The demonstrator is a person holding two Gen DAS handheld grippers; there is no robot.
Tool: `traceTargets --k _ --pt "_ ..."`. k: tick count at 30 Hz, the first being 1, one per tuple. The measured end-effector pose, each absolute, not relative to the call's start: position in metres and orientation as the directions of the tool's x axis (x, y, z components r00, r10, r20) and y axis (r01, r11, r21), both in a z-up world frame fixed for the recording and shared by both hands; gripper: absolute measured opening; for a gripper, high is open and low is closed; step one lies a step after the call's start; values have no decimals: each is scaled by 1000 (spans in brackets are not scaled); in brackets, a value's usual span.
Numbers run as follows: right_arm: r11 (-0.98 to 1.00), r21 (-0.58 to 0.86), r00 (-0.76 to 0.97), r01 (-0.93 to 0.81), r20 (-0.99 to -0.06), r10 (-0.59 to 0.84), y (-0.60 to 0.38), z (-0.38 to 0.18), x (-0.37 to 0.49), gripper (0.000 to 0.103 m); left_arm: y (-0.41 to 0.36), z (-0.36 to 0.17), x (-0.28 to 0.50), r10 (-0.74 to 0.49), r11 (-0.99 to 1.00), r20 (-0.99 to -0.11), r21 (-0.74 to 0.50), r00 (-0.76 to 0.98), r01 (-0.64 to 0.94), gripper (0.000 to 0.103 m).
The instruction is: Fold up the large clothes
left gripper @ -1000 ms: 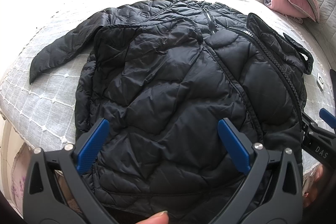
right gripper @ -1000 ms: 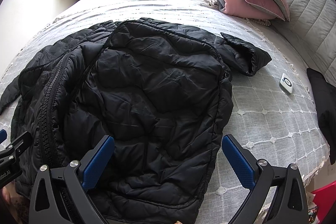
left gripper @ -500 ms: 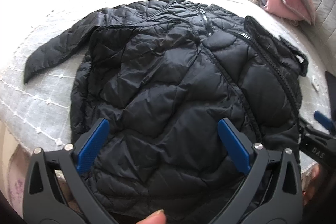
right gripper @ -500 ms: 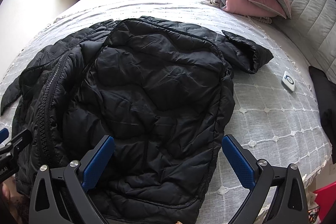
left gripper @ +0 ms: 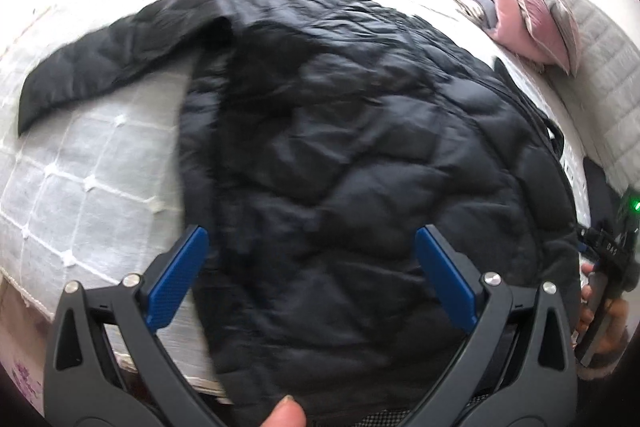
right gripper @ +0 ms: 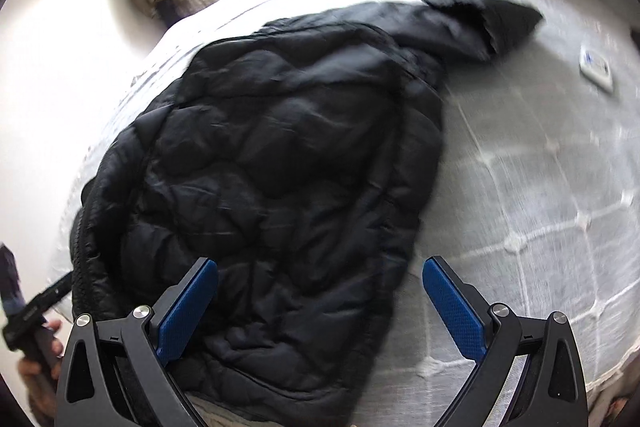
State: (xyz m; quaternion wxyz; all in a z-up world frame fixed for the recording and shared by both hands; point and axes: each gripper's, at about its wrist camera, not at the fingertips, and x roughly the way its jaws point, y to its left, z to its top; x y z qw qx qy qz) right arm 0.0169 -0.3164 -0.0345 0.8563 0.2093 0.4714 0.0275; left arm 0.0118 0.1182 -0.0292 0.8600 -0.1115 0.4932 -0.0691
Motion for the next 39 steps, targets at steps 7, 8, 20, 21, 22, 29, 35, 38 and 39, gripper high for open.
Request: traceTargets --k 7,8,20,21,22,29,35,38,39 --pt "761 625 504 173 -720 477 -345 -70 12 100 156 -70 10 -377 904 -842 -425 386 -44 87" --pt "738 652 503 175 -704 502 -346 -75 13 95 157 -74 10 -389 899 -844 -435 369 -48 83" --pt "590 778 492 216 -609 622 -358 -97 13 16 161 -95 12 -514 817 -789 -570 338 -87 28" --pt "600 773 495 206 -611 618 -361 -90 12 13 164 -94 12 -518 813 -786 -575 336 -93 22" --pt "612 767 501 194 -614 610 -362 -83 14 13 167 -90 12 -528 805 -780 -586 335 -92 15" --pt "717 679 555 156 -661 505 -388 -23 -7 12 191 -47 5 -476 850 -799 -526 368 -43 11" --pt "813 538 505 220 -776 377 -400 -22 -12 12 207 -41 9 -406 897 -850 -440 336 -29 11" --pt "851 470 434 234 -834 341 -400 -40 -12 13 204 -52 15 -336 934 -898 -356 285 -17 11" --pt "880 413 405 235 -864 298 -398 -46 -10 16 203 -54 17 -320 942 -907 -335 275 -11 11"
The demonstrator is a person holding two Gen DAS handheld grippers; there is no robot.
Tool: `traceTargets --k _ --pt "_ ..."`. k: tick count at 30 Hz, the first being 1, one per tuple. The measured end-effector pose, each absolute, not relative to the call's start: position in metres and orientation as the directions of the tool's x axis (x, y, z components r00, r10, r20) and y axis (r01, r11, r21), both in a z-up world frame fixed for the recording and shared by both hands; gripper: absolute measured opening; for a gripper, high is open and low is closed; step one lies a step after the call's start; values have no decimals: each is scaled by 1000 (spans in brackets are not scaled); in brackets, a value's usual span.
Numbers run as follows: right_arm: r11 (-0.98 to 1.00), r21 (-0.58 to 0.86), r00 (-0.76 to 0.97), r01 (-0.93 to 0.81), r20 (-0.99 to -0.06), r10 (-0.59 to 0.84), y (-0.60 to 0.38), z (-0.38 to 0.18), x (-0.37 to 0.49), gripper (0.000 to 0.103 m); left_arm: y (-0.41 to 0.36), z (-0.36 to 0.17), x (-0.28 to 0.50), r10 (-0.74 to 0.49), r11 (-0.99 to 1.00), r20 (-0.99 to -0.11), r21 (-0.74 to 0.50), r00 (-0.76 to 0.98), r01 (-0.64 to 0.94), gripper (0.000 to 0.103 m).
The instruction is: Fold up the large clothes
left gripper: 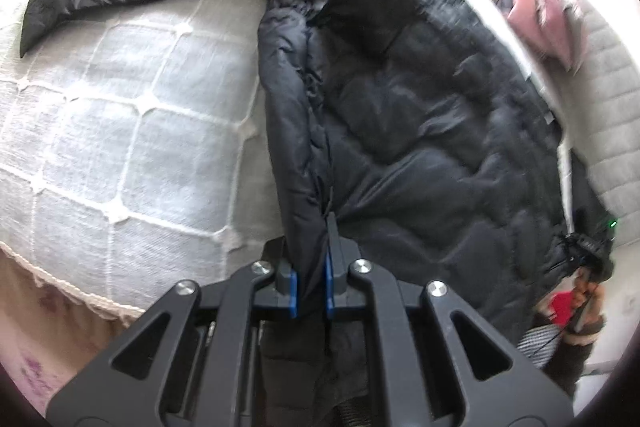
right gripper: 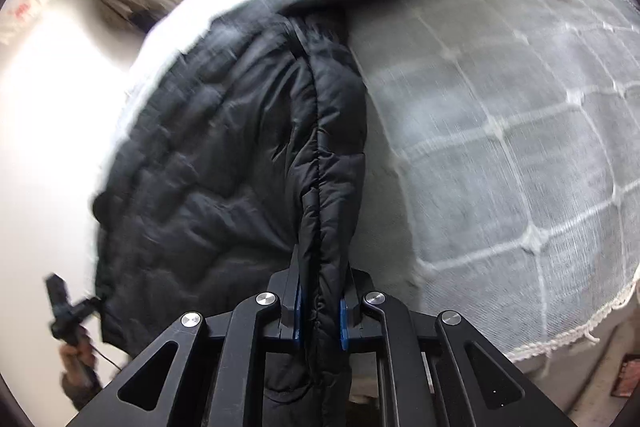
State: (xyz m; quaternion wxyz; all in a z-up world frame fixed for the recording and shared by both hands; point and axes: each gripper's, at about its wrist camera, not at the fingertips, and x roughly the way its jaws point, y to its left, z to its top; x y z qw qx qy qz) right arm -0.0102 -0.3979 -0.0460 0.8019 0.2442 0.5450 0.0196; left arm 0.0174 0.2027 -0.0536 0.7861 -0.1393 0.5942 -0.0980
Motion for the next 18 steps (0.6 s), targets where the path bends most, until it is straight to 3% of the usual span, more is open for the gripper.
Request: traceTargets --k 4,6,7,9,11,14,18 --pt "908 358 390 219 -885 255 -392 -51 -3 23 200 -61 24 -255 967 -937 -253 237 37 12" --pt "906 367 387 210 -882 268 -393 -47 4 31 196 -54 30 -250 968 -937 -240 245 68 14" --pt "904 379 376 197 -881 287 -394 -44 8 34 199 -50 30 -250 968 -935 -239 250 73 22" --pt "890 423 379 169 -861 338 -411 -36 -2 69 203 -38 34 -256 967 -928 -245 270 75 57" --pt "870 474 422 133 -822 383 -417 -17 2 75 204 -21 39 -264 964 -909 -251 322 83 82" --pt "850 514 466 119 -785 409 -432 15 19 76 202 8 50 -268 963 -884 -239 383 122 85" --pt "886 452 546 102 -770 330 -443 64 61 80 191 34 83 -215 975 -876 -164 433 152 85"
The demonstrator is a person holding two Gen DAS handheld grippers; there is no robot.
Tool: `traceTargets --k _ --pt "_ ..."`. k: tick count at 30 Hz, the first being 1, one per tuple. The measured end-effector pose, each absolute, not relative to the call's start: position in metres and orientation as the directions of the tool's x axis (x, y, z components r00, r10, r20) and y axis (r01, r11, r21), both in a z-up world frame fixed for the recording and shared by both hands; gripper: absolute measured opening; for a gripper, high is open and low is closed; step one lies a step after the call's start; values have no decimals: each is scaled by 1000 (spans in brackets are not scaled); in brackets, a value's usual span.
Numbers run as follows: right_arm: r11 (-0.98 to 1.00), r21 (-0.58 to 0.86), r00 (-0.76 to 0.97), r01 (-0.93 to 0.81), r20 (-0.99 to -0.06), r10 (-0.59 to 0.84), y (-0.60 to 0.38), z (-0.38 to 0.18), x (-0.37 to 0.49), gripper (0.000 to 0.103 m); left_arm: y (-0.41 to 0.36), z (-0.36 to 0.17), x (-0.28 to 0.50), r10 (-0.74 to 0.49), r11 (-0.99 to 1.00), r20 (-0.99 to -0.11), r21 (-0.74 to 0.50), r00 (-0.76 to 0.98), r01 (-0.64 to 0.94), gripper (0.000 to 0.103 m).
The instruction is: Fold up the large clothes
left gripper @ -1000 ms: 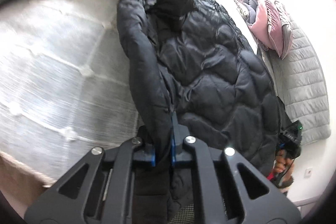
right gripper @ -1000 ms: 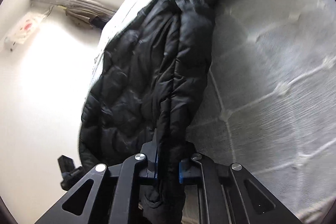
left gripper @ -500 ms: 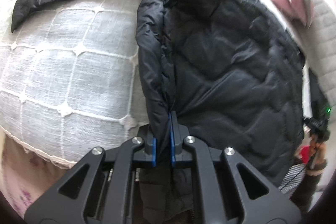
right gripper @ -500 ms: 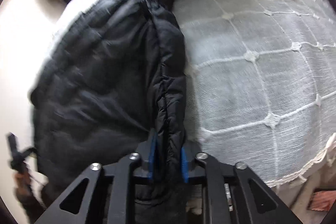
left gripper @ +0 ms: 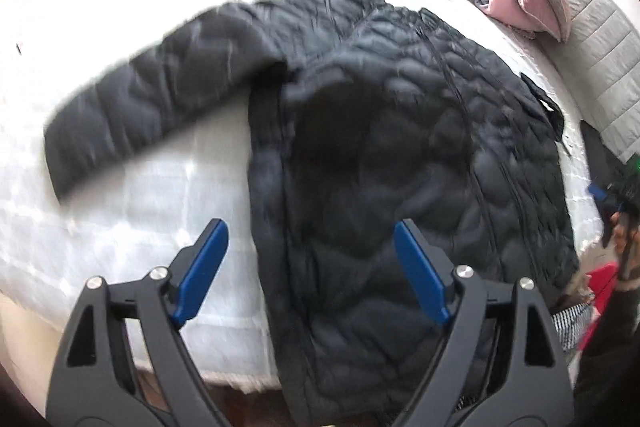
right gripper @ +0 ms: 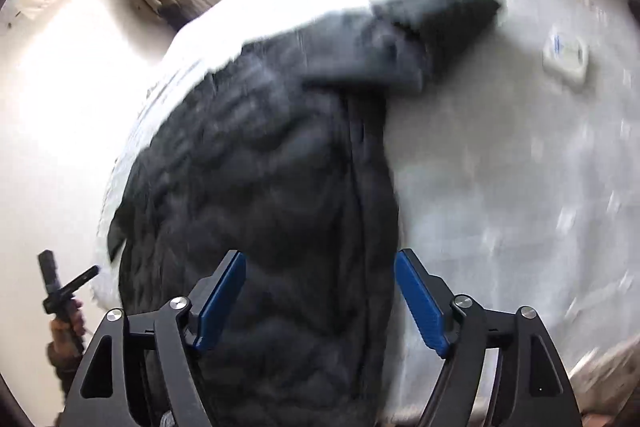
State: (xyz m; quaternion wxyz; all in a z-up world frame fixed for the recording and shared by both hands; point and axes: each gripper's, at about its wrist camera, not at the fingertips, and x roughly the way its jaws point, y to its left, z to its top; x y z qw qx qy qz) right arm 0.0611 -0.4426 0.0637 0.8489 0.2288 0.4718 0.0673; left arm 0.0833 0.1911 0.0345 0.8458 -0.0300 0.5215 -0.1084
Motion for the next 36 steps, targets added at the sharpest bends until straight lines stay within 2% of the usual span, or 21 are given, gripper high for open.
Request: traceTargets --k 5,10,18,19,21,22,24,25,26,27,29,33,36 --pt "919 390 591 63 -756 281 -443 90 127 81 181 47 155 -151 982 -860 -73 487 175 85" --pt "973 231 642 -1 -746 178 -425 90 222 81 169 26 248 -67 980 -841 44 537 193 85" --pt "993 121 616 -7 -781 100 -419 36 341 80 167 -17 364 -132 980 -820 -25 556 196 85" --pt "994 107 608 -10 -789 91 -418 29 350 78 170 -23 374 -145 981 -824 -48 547 188 85" --pt "994 104 585 -26 -805 100 -418 16 364 65 173 -36 389 -155 982 -835 -72 528 175 84" --pt "995 100 569 -20 -817 94 -417 8 372 62 174 -43 396 -149 984 -843 -73 516 163 82" --pt "995 95 549 -9 -831 84 -414 -5 381 48 177 -60 407 -132 988 -872 -79 471 130 65" --pt "996 93 544 -7 -835 82 -412 -12 384 42 177 -64 408 -142 988 -875 -95 463 125 60" --pt "996 92 543 -3 -836 79 -410 -15 383 24 176 -64 407 -157 986 -869 -109 469 127 47" --pt "995 96 542 11 -837 75 -407 -18 381 8 174 -64 405 -190 981 -863 -142 469 136 27" --pt "998 63 557 3 -829 51 -390 -19 372 4 168 -61 401 -197 979 -857 -149 476 136 4" --pt "989 -139 654 -56 -753 -69 -348 -5 358 1 158 -44 399 -142 989 -811 -89 567 120 1" --pt "987 -162 713 13 -691 -123 -349 12 367 1 160 -22 410 -152 988 -751 -127 643 85 0"
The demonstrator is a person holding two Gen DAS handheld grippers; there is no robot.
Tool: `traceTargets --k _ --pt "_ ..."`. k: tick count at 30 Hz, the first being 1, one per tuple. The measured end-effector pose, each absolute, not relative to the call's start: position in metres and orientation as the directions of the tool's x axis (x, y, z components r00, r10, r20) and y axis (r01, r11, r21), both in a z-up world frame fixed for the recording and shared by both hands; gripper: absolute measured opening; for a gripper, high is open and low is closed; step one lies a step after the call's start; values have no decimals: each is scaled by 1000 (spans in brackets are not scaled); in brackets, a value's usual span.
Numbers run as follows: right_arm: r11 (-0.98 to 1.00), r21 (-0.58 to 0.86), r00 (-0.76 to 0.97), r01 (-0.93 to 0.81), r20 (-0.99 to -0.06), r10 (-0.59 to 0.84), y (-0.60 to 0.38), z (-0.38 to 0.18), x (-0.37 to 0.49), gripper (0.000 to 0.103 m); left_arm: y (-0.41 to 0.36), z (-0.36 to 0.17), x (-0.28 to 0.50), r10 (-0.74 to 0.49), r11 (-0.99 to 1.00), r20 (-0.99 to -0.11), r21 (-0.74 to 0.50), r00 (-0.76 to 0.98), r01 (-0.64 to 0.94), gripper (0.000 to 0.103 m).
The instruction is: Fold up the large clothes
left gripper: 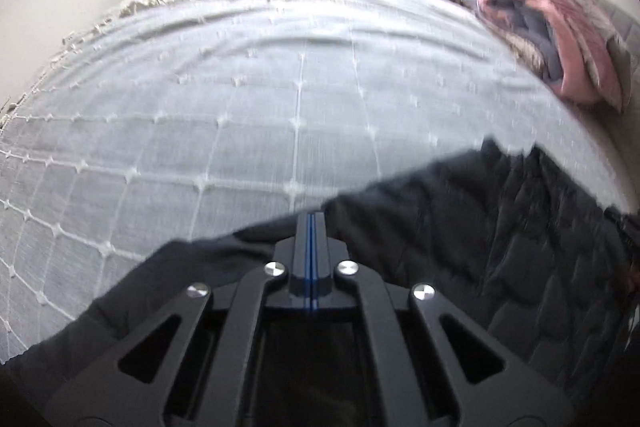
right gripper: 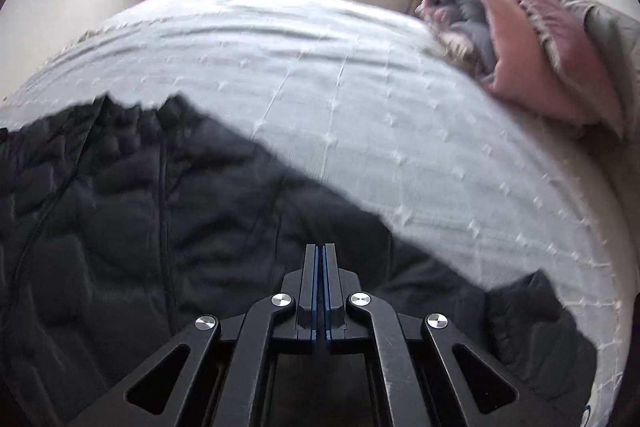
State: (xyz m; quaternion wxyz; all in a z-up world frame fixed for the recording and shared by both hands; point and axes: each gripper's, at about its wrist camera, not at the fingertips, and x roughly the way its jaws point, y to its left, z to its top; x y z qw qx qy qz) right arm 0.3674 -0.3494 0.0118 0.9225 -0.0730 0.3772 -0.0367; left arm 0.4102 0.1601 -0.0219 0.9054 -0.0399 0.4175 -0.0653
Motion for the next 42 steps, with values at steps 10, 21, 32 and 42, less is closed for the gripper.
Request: traceTargets --k 10,21,32,42 --pt "967 232 548 -109 -797 253 -413 -1 417 48 151 -25 442 -191 962 -834 -55 518 267 72" --pt "990 96 514 -102 -847 135 -403 -27 418 77 161 -71 424 -320 933 -843 -200 433 298 50" --pt "988 -153 686 -21 -721 -97 -349 5 399 6 132 -22 407 -222 972 -742 -120 633 200 7" --pt "959 -259 642 115 -718 -271 -345 -30 438 44 124 -68 444 -11 995 -793 51 609 85 47"
